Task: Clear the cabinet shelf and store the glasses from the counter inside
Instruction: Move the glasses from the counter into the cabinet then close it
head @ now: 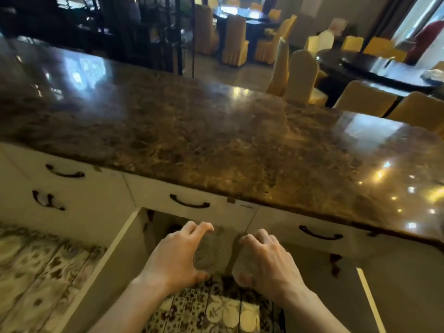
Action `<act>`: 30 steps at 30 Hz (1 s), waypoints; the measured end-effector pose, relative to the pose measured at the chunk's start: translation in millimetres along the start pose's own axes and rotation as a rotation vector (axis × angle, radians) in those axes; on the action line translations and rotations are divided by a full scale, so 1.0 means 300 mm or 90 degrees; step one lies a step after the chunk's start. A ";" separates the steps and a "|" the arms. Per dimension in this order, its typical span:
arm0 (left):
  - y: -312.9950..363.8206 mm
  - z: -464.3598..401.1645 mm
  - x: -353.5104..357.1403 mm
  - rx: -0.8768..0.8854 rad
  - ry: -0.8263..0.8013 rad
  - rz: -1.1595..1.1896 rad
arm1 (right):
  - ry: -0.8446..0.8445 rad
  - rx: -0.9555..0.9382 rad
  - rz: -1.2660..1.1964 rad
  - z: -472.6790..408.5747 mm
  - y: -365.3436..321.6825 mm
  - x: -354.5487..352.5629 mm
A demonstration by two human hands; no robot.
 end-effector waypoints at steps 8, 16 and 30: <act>-0.134 -0.098 0.599 -0.149 -0.063 0.016 | -0.043 0.022 0.035 -0.133 0.354 0.483; -0.358 -0.249 1.228 -0.217 -0.048 0.003 | -0.063 0.074 -0.006 -0.333 0.721 1.014; -0.734 -0.665 2.180 -0.032 -0.065 -0.037 | 0.131 0.042 -0.021 -0.936 1.257 1.769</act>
Point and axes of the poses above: each hand's wrist, its own z-axis away from the middle knuckle, its own x-axis out of the palm, y = z × x, the point moved 4 cm from there along -z, towards the middle knuckle, and after that the axes turned 4 degrees about -z, right-handed, at the moved point
